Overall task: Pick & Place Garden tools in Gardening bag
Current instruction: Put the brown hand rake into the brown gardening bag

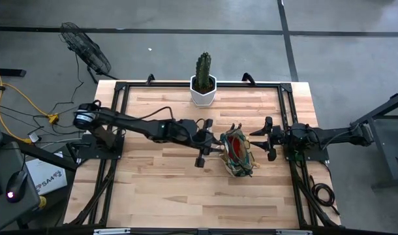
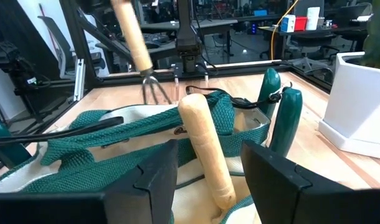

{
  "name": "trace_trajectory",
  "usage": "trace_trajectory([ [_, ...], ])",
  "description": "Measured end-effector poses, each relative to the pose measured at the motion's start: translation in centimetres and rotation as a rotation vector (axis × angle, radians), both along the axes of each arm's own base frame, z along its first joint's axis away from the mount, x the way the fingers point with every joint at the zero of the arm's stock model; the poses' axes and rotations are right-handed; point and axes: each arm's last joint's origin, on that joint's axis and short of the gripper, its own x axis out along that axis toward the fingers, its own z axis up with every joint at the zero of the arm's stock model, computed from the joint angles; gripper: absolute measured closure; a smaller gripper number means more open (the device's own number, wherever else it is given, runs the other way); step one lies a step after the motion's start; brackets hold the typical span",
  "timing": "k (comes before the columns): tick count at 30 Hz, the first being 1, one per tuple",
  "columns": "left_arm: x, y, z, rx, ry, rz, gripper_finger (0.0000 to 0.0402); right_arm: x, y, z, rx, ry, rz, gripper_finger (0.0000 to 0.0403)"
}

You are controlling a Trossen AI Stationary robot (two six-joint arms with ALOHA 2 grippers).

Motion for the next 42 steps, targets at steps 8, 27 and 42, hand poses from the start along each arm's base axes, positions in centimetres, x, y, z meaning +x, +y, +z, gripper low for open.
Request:
trace_trajectory([
  [8,0.4,0.3,-0.3,-0.014,-0.009,-0.032,0.0341,0.0,0.0,0.0,0.0,0.0,0.0,0.0235],
  [27,1.5,0.0,-1.6,-0.01,-0.027,-0.121,0.0341,0.0,0.0,0.0,0.0,0.003,0.001,0.0235],
  [42,1.6,1.1,-1.6,-0.007,-0.024,-0.093,0.0341,0.0,0.0,0.0,0.0,0.006,0.001,0.0235],
])
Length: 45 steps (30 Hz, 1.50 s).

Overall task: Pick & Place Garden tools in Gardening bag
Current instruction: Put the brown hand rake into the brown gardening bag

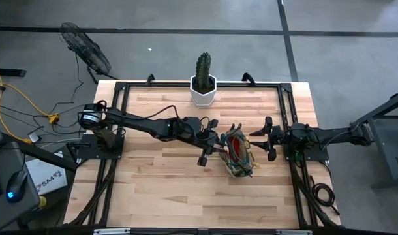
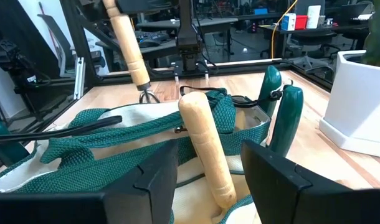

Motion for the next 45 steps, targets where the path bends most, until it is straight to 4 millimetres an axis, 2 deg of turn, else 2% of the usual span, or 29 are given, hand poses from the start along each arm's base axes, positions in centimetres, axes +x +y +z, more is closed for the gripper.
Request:
trace_trajectory([
  [23,0.0,0.0,0.0,-0.016,0.004,-0.064,0.0341,0.0,0.0,0.0,0.0,0.0,0.0,0.0235],
  [34,0.0,1.6,-0.1,-0.028,0.013,-0.078,0.0341,0.0,0.0,0.0,0.0,0.0,0.0,0.0235],
  [45,0.5,1.6,-0.9,-0.024,0.014,-0.108,0.0341,0.0,0.0,0.0,0.0,0.0,0.0,0.0235],
])
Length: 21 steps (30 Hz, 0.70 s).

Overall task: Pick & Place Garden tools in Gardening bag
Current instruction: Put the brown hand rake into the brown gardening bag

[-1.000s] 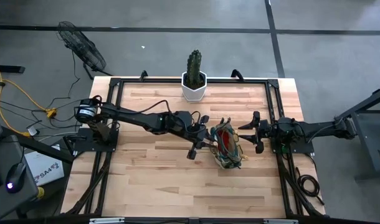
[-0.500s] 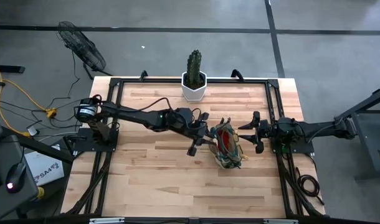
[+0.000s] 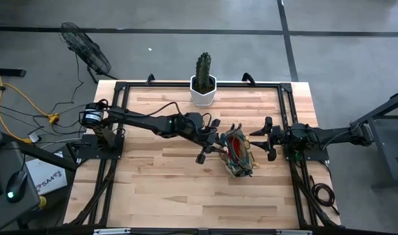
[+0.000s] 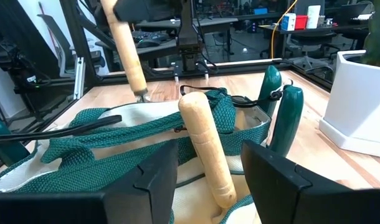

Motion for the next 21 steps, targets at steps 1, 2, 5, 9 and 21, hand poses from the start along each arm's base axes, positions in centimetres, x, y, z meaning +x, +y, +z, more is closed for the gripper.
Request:
trace_trajectory([
  [1,0.1,0.0,-0.2,0.001,0.008,0.001,0.0341,0.0,0.0,0.0,0.0,0.0,0.0,0.0235],
  [2,0.1,0.0,-0.5,0.001,0.022,0.002,0.0341,0.0,0.0,0.0,0.0,0.0,0.0,0.0235],
  [5,0.1,0.2,-0.5,-0.001,0.017,0.006,0.0341,0.0,0.0,0.0,0.0,-0.001,0.0,0.0235],
  [9,0.4,0.5,-1.2,-0.001,0.037,0.012,0.0341,0.0,0.0,0.0,0.0,-0.002,-0.001,0.0235],
  [21,1.1,0.7,-2.6,-0.018,0.064,0.006,0.0341,0.0,0.0,0.0,0.0,-0.001,0.0,0.0235],
])
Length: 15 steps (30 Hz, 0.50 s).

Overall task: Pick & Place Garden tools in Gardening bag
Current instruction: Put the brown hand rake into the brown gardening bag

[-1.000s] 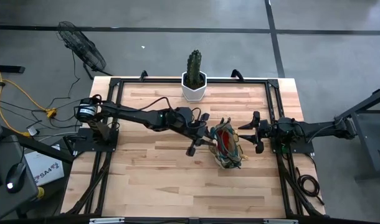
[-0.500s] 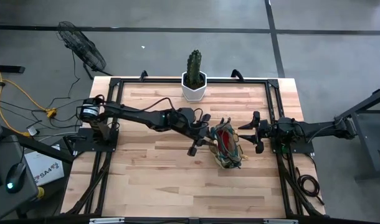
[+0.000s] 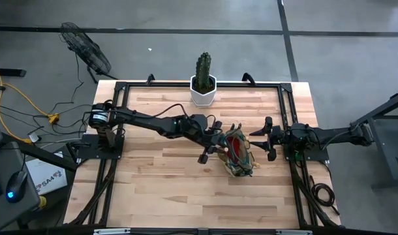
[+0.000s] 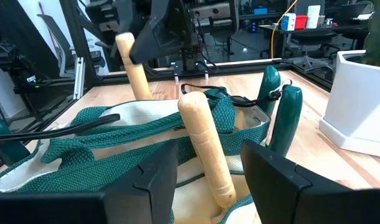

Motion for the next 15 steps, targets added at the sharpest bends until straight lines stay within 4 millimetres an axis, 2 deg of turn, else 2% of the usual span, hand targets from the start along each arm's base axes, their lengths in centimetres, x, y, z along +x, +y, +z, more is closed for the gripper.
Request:
trace_trajectory([
  [15,-0.02,0.11,-0.21,0.008,0.029,0.059,0.0341,0.0,0.0,0.0,0.0,0.0,0.0,0.0235],
])
